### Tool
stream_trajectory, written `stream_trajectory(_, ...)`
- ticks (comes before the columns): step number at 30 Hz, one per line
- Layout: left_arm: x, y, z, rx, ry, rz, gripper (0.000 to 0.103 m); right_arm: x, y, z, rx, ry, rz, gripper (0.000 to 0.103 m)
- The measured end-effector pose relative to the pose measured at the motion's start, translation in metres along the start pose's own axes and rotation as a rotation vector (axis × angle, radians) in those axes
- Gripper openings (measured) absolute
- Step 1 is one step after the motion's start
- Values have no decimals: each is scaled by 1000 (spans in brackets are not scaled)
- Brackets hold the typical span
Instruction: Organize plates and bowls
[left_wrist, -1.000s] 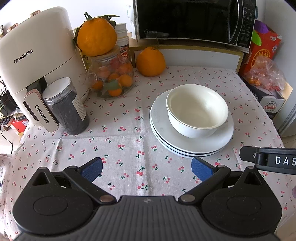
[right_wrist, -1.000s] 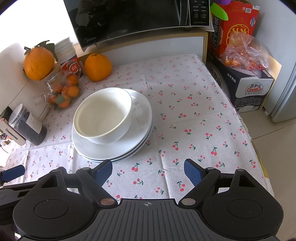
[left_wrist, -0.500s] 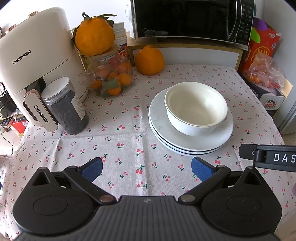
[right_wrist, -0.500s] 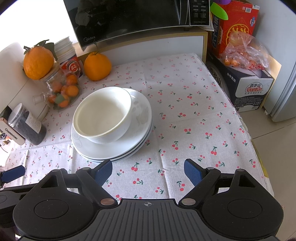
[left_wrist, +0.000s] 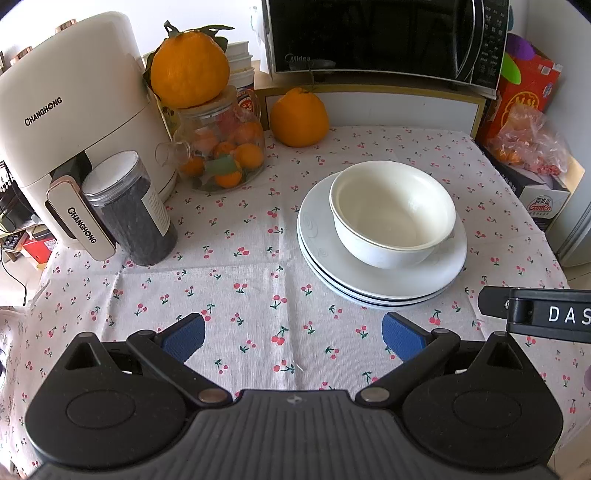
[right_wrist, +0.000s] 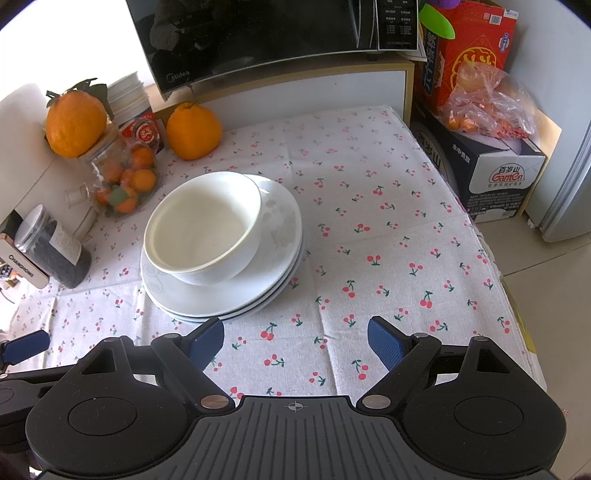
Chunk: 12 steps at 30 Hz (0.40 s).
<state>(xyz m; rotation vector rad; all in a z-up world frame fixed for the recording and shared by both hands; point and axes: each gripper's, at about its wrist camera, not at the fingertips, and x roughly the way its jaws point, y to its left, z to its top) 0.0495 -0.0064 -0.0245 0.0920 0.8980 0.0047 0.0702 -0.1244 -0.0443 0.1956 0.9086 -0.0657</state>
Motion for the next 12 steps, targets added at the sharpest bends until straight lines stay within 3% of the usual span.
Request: stream_trajectory(12, 0, -1, 0, 5, 5, -4, 101, 1, -1, -1, -4, 3, -2, 87)
